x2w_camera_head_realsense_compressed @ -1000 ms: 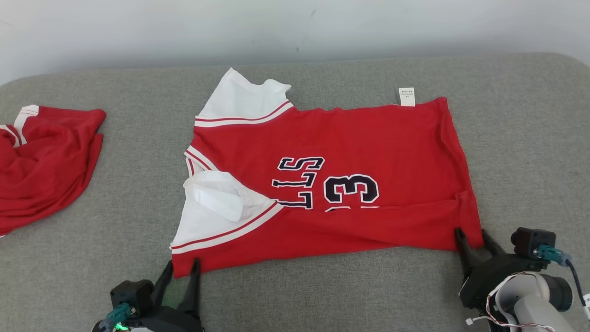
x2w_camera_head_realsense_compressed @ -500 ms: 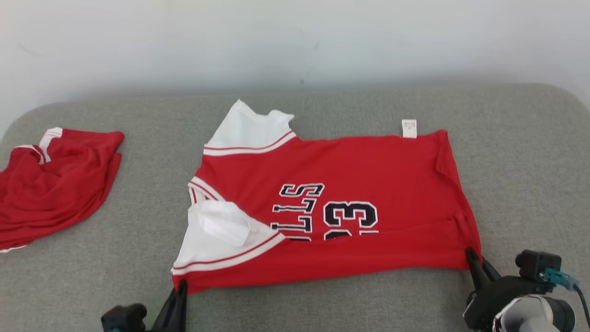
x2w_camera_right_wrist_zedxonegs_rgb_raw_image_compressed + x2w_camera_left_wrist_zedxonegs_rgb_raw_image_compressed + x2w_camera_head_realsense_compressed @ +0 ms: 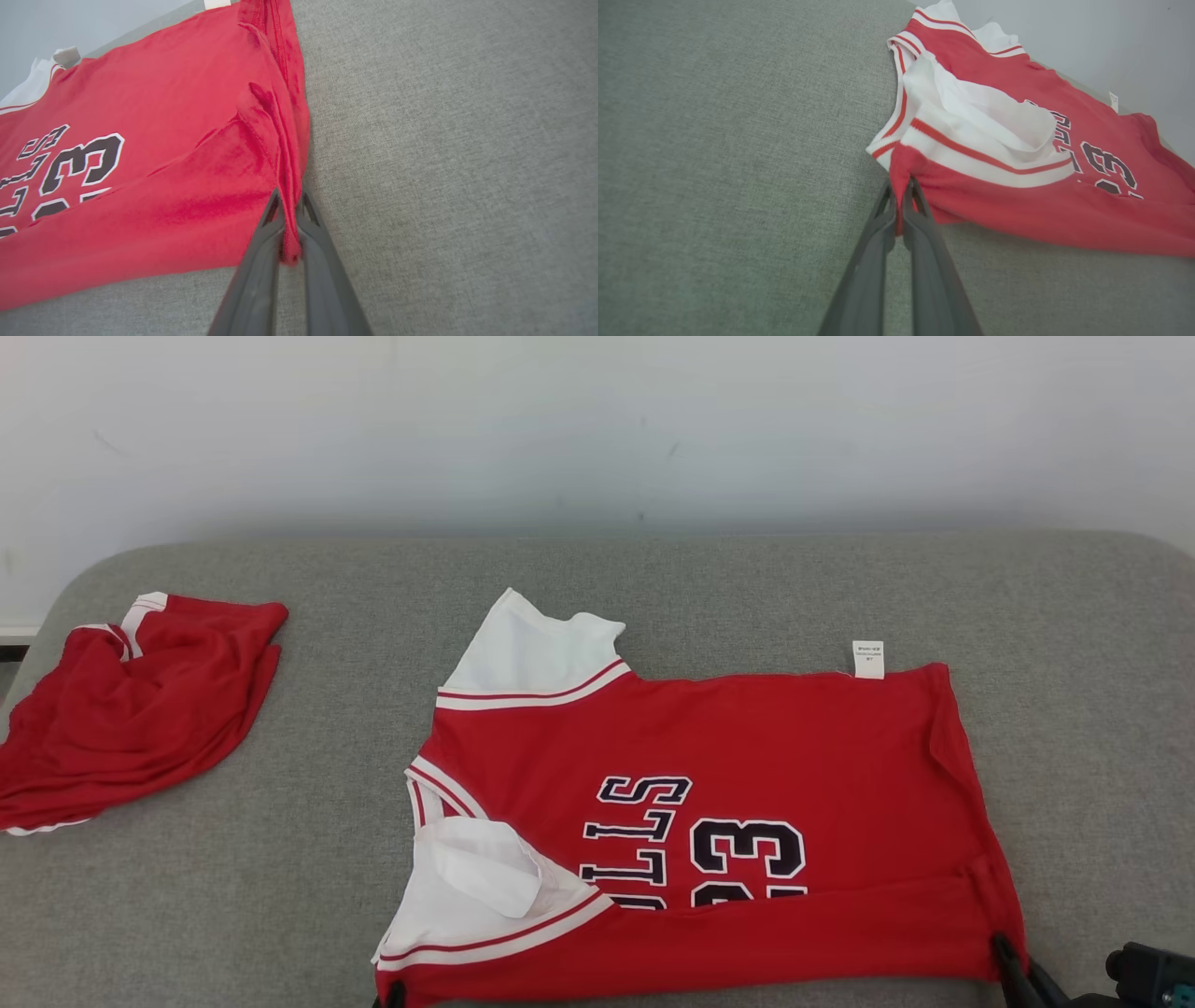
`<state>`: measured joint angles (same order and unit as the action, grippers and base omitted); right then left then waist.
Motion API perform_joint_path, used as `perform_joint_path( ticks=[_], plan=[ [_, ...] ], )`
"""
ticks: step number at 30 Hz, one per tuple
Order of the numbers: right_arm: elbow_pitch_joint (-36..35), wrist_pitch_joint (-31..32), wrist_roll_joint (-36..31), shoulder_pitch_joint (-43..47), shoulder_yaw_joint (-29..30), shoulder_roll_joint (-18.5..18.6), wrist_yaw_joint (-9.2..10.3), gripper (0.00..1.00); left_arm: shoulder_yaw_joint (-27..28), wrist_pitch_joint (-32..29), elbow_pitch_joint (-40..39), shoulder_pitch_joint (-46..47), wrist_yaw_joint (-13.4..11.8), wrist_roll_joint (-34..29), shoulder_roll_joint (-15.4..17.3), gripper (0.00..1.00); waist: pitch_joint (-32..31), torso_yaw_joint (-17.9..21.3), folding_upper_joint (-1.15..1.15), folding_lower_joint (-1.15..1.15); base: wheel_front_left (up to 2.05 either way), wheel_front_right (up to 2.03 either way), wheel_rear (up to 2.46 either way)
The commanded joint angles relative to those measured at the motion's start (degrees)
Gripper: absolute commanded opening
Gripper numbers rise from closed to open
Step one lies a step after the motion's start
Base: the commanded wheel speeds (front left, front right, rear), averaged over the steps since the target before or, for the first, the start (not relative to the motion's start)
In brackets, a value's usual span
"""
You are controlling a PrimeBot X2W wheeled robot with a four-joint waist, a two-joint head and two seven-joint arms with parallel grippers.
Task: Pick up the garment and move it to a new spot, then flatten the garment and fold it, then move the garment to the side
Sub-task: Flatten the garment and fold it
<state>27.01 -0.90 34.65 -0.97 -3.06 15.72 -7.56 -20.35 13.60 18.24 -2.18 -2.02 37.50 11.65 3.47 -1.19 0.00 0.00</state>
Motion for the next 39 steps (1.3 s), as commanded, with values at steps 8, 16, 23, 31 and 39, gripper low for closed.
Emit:
perform_joint_path(
  ticks=[8,16,23,31,39],
  plan=[
    [-7.0,0.8,-4.9,2.1,3.3,-2.2,0.16,1.0,0.3,1.1,0.4,0.7,-1.6,-3.4,0.9,1.0,-0.9,0.8,0.0,0.0,0.0,0.0,0.0],
    [-12.6,-4.7,-8.4,1.2,3.3,-4.0,0.16,1.0,6.1,1.6,-4.4,1.1,-1.1,-8.9,0.3,1.0,-2.5,1.6,0.0,0.0,0.0,0.0,0.0],
    [-14.6,-10.3,-9.8,0.2,2.2,-4.8,0.16,1.0,11.1,1.6,-8.4,2.1,-0.4,-17.1,-0.1,1.0,-3.5,2.1,0.0,0.0,0.0,0.0,0.0],
    [-16.6,-13.9,-11.4,-0.8,-0.6,-4.8,0.16,1.0,15.0,1.6,-10.1,2.2,1.6,-21.9,-0.9,1.0,-3.9,3.2,0.0,0.0,0.0,0.0,0.0],
    [-17.7,-14.3,-14.2,0.6,-0.7,-6.4,0.16,1.0,17.5,1.6,-11.6,0.4,3.5,-24.5,-1.6,1.0,-3.8,3.0,0.0,0.0,0.0,0.0,0.0]
  ],
)
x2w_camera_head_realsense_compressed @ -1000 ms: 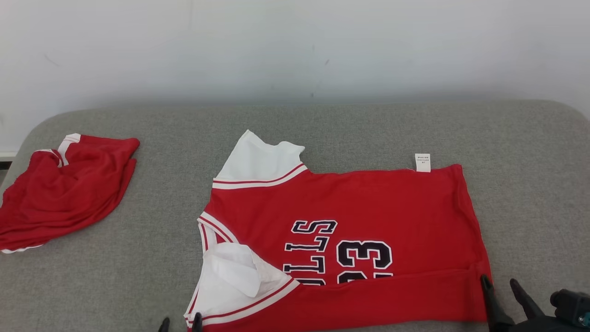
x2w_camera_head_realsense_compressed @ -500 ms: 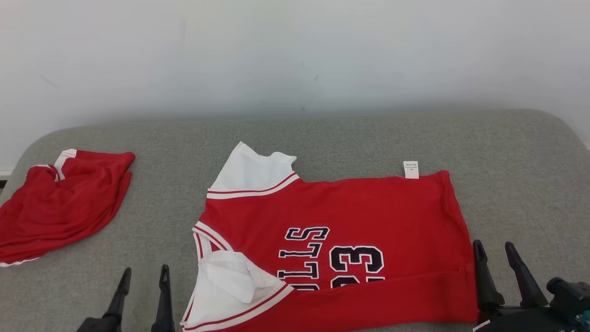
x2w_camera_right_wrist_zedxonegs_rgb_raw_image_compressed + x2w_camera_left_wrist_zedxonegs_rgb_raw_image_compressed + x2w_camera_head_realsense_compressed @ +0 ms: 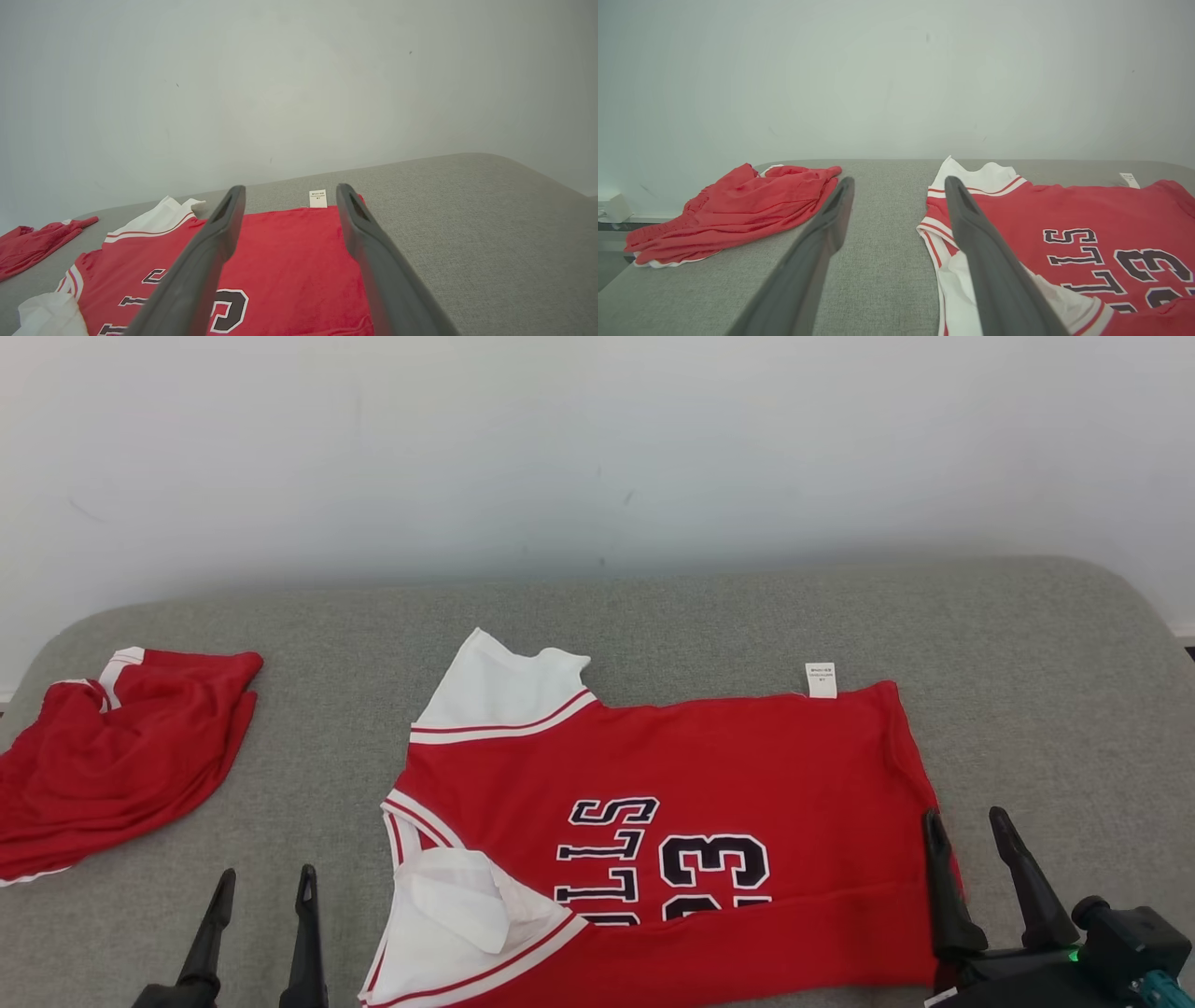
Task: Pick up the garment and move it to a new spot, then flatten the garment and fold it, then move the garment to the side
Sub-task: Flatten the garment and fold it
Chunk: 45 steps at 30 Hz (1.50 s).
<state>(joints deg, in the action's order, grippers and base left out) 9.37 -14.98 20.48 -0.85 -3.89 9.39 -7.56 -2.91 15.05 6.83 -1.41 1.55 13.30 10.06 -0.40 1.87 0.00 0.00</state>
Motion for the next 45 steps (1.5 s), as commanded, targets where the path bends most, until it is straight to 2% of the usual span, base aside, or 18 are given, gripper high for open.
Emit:
perform_joint_path(
  ticks=[1,6,10,18,21,28,33,45],
  plan=[
    [-0.1,-0.2,-0.4,0.8,0.2,-0.2,0.16,1.0,0.4,0.2,-0.2,-0.7,0.3,-0.5,-0.3,1.0,0.1,-0.1,0.0,0.0,0.0,0.0,0.0],
    [0.2,-0.2,0.5,-0.7,1.4,-0.8,0.16,1.0,1.0,0.2,1.3,0.2,2.0,-1.4,-0.1,1.0,1.3,-0.1,0.0,0.0,0.0,0.0,0.0],
    [2.5,0.1,0.3,-5.6,1.3,2.0,0.16,1.0,1.4,0.2,2.4,5.7,3.5,-0.9,2.0,1.0,3.5,0.5,0.0,0.0,0.0,0.0,0.0],
    [12.4,9.1,-0.4,-20.4,0.6,5.2,0.16,1.0,-3.3,-5.9,7.3,23.5,5.6,2.1,7.1,1.0,9.6,2.2,0.0,0.0,0.0,0.0,0.0],
    [16.5,12.2,-0.8,-26.1,0.1,5.5,0.16,1.0,-6.7,-9.0,10.3,30.5,5.9,4.6,8.4,1.0,12.6,3.0,0.0,0.0,0.0,0.0,0.0],
    [25.8,17.5,-1.1,-38.8,-1.8,5.0,0.16,1.0,-20.3,-14.9,16.6,45.9,5.8,11.3,15.4,1.0,19.8,5.4,0.0,0.0,0.0,0.0,0.0],
    [31.8,20.6,-0.4,-45.9,-4.0,4.2,0.16,1.0,-28.1,-19.1,21.7,55.2,5.8,17.4,18.2,1.0,23.7,6.7,0.0,0.0,0.0,0.0,0.0],
    [42.7,23.1,1.1,-56.3,-9.0,1.1,0.16,1.0,-41.3,-23.8,33.2,67.6,5.9,26.5,20.0,1.0,28.3,9.0,0.0,0.0,0.0,0.0,0.0]
  ],
)
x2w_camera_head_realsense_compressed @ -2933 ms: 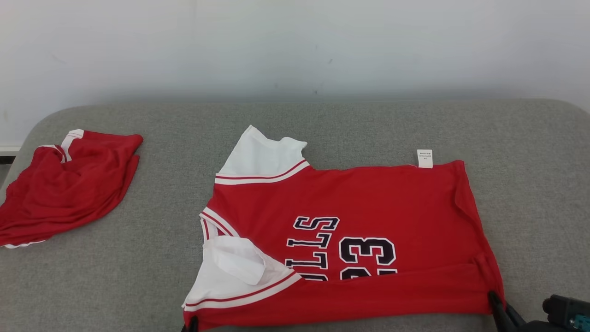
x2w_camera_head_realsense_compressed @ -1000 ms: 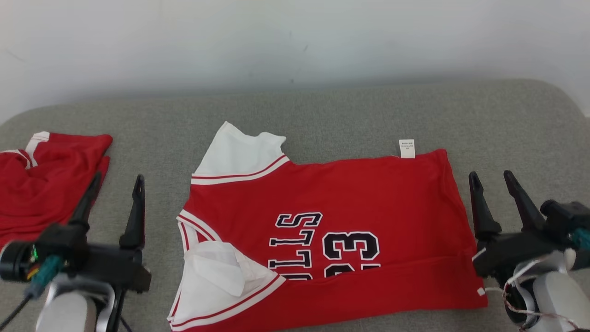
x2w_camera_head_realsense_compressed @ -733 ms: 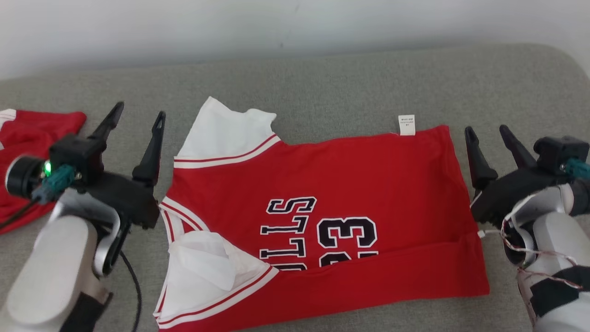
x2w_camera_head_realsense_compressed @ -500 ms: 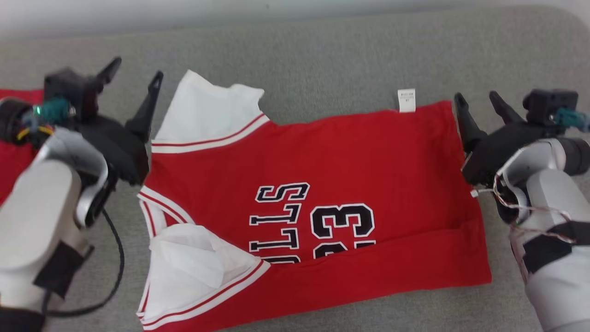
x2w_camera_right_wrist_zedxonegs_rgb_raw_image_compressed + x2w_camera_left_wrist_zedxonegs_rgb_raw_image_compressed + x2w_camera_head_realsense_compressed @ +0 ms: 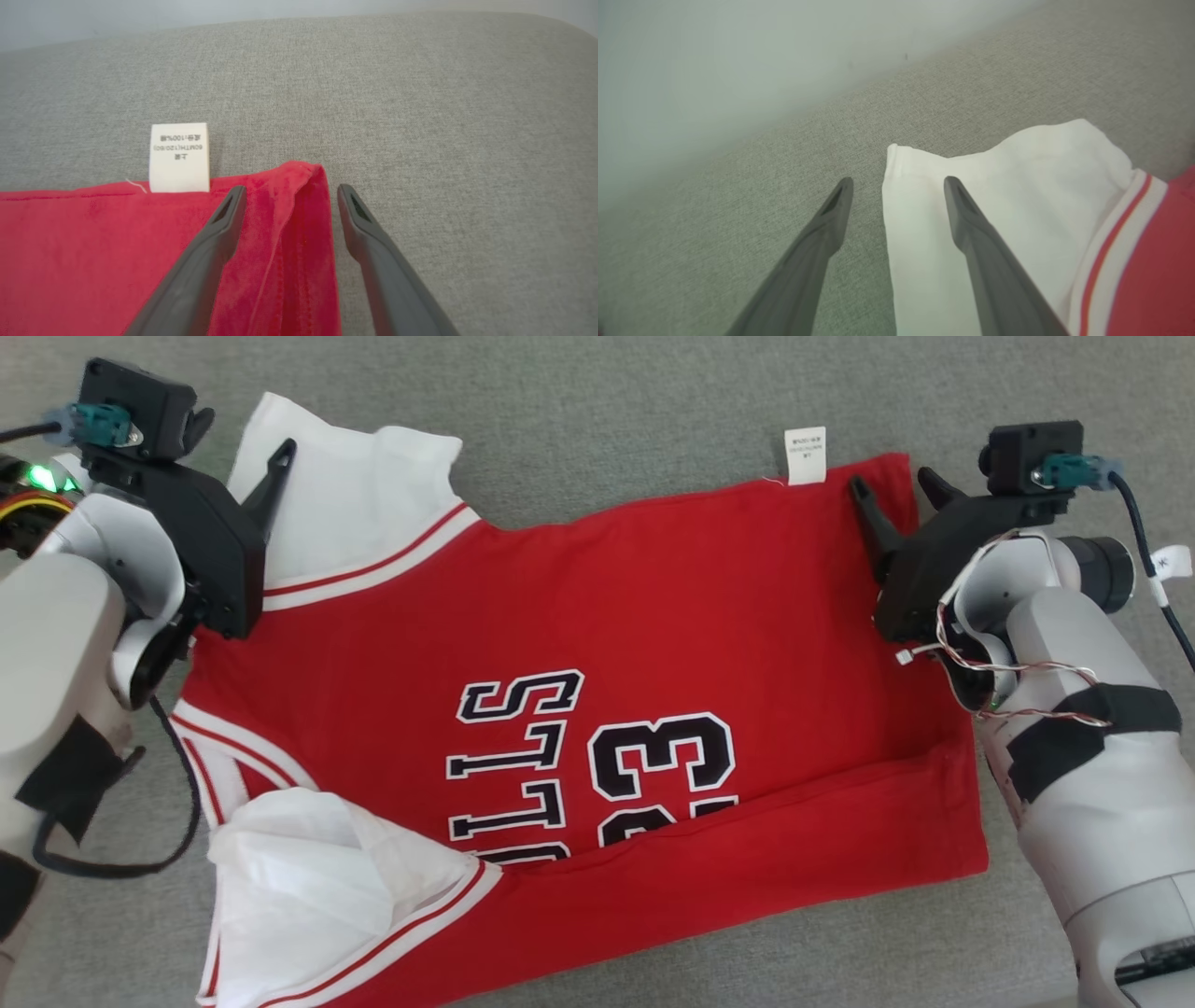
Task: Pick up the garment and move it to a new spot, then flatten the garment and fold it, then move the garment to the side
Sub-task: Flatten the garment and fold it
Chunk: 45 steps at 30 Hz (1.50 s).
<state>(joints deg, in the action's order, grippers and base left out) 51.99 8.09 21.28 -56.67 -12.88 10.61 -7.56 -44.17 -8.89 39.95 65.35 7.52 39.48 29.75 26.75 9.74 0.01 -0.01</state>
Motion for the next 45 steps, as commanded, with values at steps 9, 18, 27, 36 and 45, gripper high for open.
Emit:
perform_joint_path(
  ticks=[9,18,27,36,45],
  plan=[
    [5.1,-0.9,1.5,-4.8,-3.4,-2.5,0.16,1.0,-5.0,0.6,6.1,5.0,-0.1,5.3,-0.1,1.0,2.7,2.4,-0.01,0.01,0.0,0.0,0.0],
    [8.8,-5.2,3.2,-6.9,-4.7,-1.3,0.16,0.0,-8.4,5.5,9.6,6.8,-0.1,8.5,-2.2,0.0,1.9,1.1,-0.01,0.01,0.0,0.0,0.0],
    [9.0,-13.0,5.9,-2.4,-8.0,1.2,0.16,0.0,-10.2,15.9,7.5,3.6,-0.1,11.8,-3.2,0.0,-5.1,-2.2,-0.01,0.01,0.0,0.0,0.0],
    [5.7,-19.4,9.9,4.8,-11.3,4.7,0.16,0.0,-10.8,22.6,-0.2,-4.3,-0.5,13.0,-2.6,0.0,-9.6,-5.3,-0.01,0.01,0.0,0.0,0.0],
    [0.0,-22.7,14.2,14.2,-13.6,8.8,0.16,0.0,-5.7,24.2,-12.9,-19.3,-6.1,12.8,-0.8,0.0,-13.2,-7.1,-0.01,0.01,0.0,0.0,0.0]
  ],
)
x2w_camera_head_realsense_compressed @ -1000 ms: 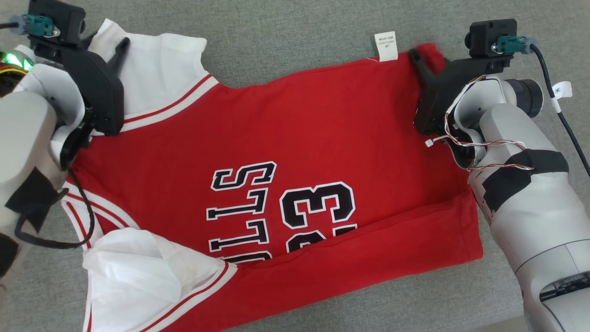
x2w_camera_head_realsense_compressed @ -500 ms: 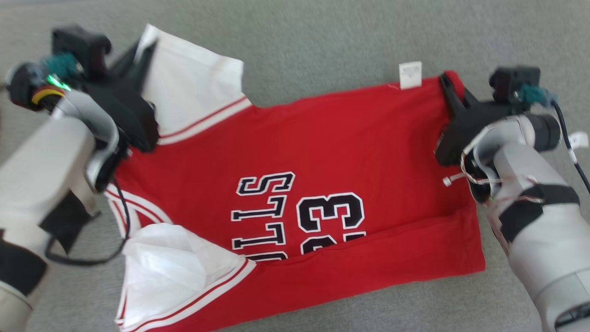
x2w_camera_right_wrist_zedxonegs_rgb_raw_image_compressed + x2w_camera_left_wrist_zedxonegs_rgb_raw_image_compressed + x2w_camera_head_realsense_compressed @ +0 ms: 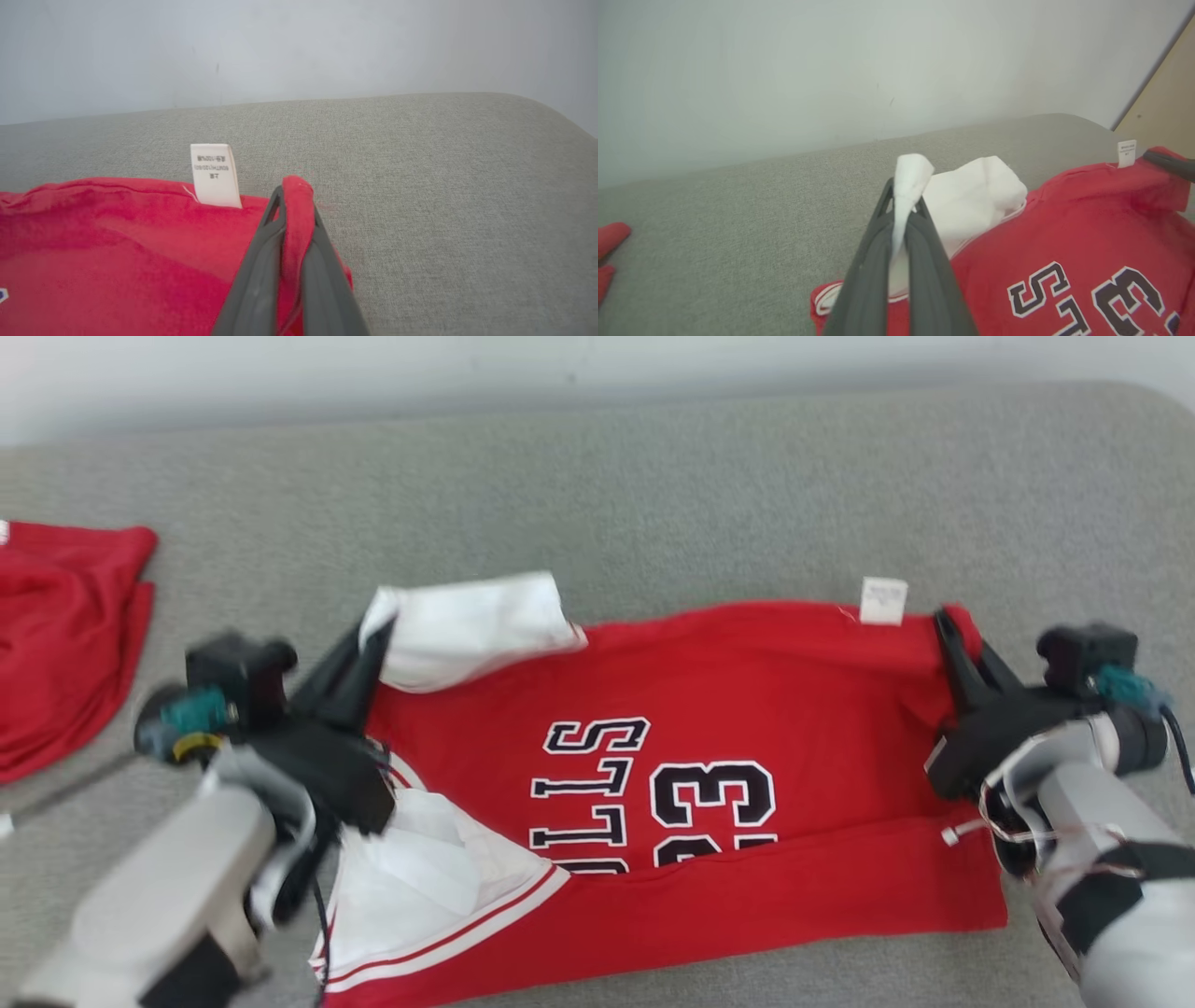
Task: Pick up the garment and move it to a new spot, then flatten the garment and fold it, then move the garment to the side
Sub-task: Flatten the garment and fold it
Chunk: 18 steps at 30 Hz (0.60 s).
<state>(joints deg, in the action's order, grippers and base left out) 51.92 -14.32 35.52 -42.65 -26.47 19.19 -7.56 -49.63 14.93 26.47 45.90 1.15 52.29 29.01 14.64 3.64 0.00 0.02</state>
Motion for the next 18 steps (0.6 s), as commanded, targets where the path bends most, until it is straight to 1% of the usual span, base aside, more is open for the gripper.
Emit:
perform_joint_path(
  ticks=[1,4,9,13,16,17,18],
  plan=[
    [-0.5,-0.4,0.5,1.2,0.0,0.6,0.16,0.0,0.7,0.3,-1.1,-1.8,-0.6,-0.7,0.0,0.0,-1.4,-1.2,0.0,-0.02,0.0,0.0,0.0],
    [-1.9,-0.7,2.0,3.8,0.6,1.5,0.16,0.0,4.2,0.3,-5.4,-7.7,-2.5,-1.7,-0.6,0.0,-2.1,-1.6,0.0,-0.02,0.0,0.0,0.0],
    [-5.3,-0.9,3.9,7.9,1.6,3.1,0.16,0.0,8.5,0.3,-10.8,-16.0,-4.0,-3.8,-2.4,0.0,-2.9,-2.3,0.0,-0.02,0.0,0.0,0.0],
    [-9.1,-0.9,4.2,11.4,3.8,4.1,0.16,0.0,11.3,0.3,-13.0,-21.1,-4.0,-5.6,-4.1,0.0,-3.3,-2.8,0.0,-0.02,0.0,0.0,0.0],
    [-11.3,-0.9,4.2,14.6,5.2,4.1,0.16,0.0,12.7,0.3,-13.0,-24.5,-3.7,-6.2,-5.1,0.0,-3.6,-3.0,0.0,-0.02,0.0,0.0,0.0],
    [-11.9,-0.9,4.2,15.4,5.6,4.1,0.16,0.28,13.0,0.3,-12.7,-25.4,-3.5,-6.3,-5.5,0.0,-3.7,-3.0,0.0,-0.02,0.0,0.0,0.0],
    [-12.7,-0.9,4.2,16.0,6.2,4.1,0.16,0.85,13.6,0.3,-12.6,-26.0,-3.3,-6.9,-5.9,0.33,-3.8,-3.0,0.0,-0.02,0.0,0.0,0.0]
  ],
)
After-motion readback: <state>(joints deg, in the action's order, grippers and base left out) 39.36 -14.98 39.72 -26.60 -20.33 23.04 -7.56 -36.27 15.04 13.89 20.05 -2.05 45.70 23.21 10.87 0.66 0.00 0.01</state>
